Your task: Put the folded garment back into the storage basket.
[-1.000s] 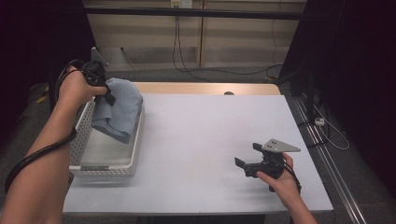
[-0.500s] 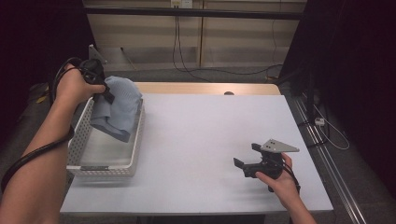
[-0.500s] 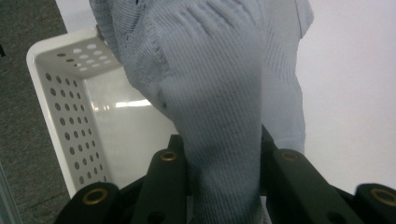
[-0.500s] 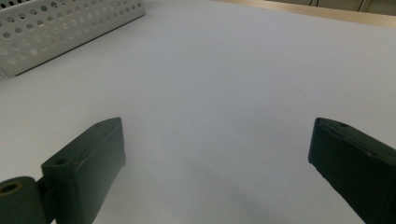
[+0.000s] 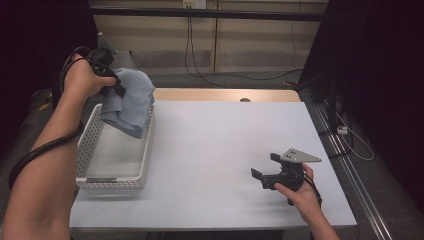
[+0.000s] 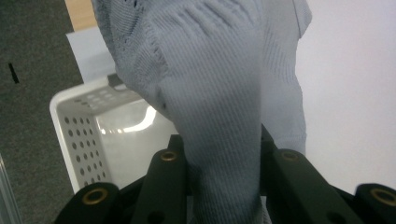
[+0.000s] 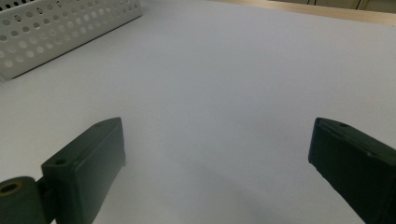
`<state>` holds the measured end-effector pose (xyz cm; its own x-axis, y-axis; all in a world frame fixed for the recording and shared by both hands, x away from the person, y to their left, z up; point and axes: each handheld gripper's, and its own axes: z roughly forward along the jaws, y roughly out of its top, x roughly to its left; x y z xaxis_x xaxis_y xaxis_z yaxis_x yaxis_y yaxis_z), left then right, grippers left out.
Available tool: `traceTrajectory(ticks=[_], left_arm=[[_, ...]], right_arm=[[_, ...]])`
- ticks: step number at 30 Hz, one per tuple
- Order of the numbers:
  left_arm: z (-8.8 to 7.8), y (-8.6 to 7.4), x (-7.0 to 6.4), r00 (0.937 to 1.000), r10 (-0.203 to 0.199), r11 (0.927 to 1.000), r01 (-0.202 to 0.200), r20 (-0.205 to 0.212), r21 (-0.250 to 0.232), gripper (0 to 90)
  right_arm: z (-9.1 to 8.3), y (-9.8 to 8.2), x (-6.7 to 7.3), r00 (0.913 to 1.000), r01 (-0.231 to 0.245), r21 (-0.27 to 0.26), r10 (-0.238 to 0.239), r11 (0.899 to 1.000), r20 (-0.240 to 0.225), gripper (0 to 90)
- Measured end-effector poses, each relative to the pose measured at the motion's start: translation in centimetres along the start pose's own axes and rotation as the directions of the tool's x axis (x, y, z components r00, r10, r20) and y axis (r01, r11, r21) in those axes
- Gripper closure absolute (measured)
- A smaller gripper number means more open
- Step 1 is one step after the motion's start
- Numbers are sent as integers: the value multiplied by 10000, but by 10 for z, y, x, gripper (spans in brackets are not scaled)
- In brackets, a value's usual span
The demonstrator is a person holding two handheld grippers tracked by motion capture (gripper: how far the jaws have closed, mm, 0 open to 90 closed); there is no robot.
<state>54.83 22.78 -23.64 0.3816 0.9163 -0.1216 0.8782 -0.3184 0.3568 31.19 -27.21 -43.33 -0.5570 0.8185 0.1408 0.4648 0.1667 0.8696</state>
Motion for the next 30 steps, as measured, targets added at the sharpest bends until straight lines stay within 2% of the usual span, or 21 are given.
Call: traceTrajectory(ticks=[3, 5, 10, 24, 30], left_arm=[[7, 3, 2, 10000, 83, 10000, -83, -24, -11, 743], [14, 2, 5, 10000, 0, 10000, 0, 12, -17, 744], [26, -5, 11, 9999, -121, 9994, 118, 82, 318, 743], [27, -28, 16, 9994, -274, 9954, 252, 229, 924, 743], [31, -36, 17, 9986, -331, 9937, 284, 415, 1084, 743]], right_arm=[[1, 0, -1, 10000, -35, 16, 35, 10000, 17, 38], [2, -1, -2, 10000, -60, 63, 60, 10000, 13, 38], [1, -1, -1, 10000, -55, 72, 55, 10000, 19, 38], [1, 0, 6, 9999, 131, 55, -131, 9999, -76, 38], [2, 0, 7, 9998, 151, 54, -151, 9999, -127, 38]])
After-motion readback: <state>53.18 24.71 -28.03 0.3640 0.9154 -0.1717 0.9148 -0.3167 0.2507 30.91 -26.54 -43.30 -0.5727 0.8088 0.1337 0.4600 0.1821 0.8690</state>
